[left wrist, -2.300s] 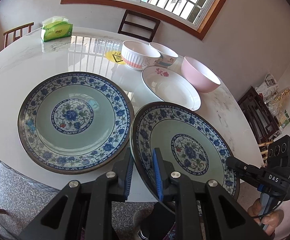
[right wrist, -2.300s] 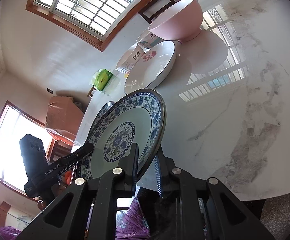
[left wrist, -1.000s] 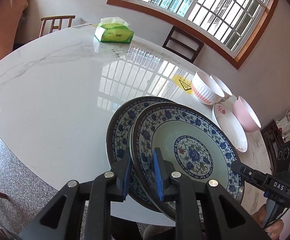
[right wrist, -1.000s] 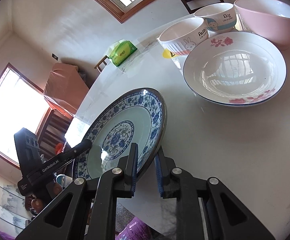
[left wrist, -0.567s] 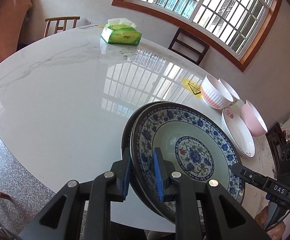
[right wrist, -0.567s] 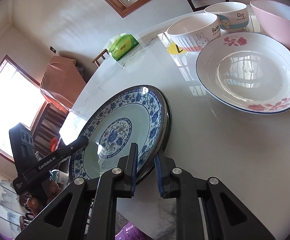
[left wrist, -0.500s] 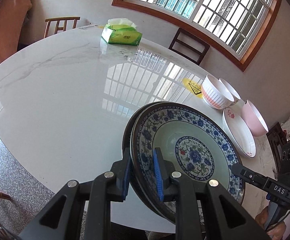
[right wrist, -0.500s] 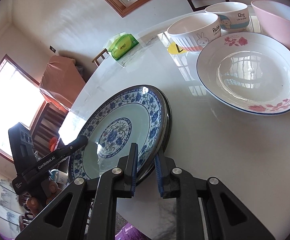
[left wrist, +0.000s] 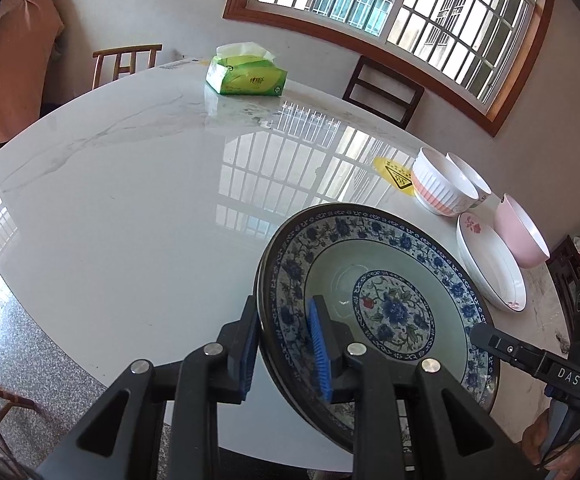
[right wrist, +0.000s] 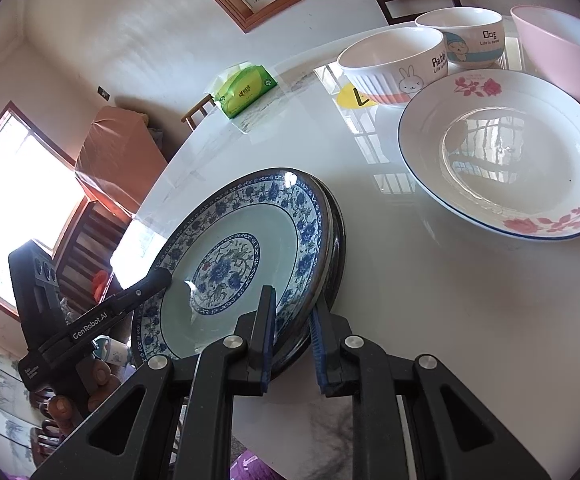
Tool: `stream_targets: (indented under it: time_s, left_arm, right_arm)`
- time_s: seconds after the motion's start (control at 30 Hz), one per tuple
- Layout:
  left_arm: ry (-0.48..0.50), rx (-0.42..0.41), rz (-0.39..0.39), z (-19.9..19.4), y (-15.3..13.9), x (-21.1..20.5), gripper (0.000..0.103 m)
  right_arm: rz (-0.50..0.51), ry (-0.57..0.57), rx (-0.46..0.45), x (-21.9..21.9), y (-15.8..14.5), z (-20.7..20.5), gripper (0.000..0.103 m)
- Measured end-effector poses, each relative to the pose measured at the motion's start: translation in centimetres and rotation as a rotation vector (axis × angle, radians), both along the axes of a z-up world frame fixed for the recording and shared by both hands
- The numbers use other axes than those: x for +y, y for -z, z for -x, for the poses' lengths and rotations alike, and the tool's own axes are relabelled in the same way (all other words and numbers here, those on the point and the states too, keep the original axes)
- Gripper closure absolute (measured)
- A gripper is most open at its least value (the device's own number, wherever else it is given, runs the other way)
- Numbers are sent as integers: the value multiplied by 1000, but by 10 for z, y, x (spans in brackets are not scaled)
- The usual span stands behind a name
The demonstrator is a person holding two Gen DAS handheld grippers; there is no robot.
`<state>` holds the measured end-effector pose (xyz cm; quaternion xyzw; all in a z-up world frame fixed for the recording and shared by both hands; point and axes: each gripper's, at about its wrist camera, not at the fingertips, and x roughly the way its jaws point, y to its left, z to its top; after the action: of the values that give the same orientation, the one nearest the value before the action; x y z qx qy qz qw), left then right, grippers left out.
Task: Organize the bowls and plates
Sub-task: 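Lower the held plate onto the other blue-and-white plate and open the left gripper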
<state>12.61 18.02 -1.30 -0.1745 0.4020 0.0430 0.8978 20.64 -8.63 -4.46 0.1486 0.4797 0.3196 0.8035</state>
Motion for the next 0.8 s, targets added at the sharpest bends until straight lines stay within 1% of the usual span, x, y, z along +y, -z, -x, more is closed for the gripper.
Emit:
stream_targets:
  time_s: [0.13, 0.17, 0.27, 0.33, 0.43, 0.5, 0.63, 0.77, 0.8]
  left_arm:
    - [-5, 11, -23, -1, 2, -1, 77]
    - [-7, 13, -30, -2, 2, -1, 75]
    - [0, -9, -57, -1, 0, -4, 74]
    - [-3, -33, -94, 1, -5, -7, 72]
    - [-15, -62, -166, 3, -12, -13, 69]
    - [-11, -71, -191, 4, -14, -17, 68]
    - [16, -75, -188, 5, -14, -24, 68]
    - [31, -76, -205, 5, -14, -32, 68]
    - [34, -75, -205, 4, -14, -33, 68]
  right_arm:
    - [16, -3, -10, 5, 1, 0, 85]
    - [20, -3, -15, 6, 1, 0, 85]
    - [41, 6, -39, 7, -2, 1, 84]
    - [65, 10, -67, 10, -4, 3, 84]
    - [76, 10, -80, 12, -5, 3, 84]
    - [86, 11, -93, 13, -6, 3, 84]
    - [133, 13, -143, 19, -8, 8, 84]
    - [187, 15, -195, 22, -11, 11, 83]
    - [212, 22, -212, 23, -11, 13, 79]
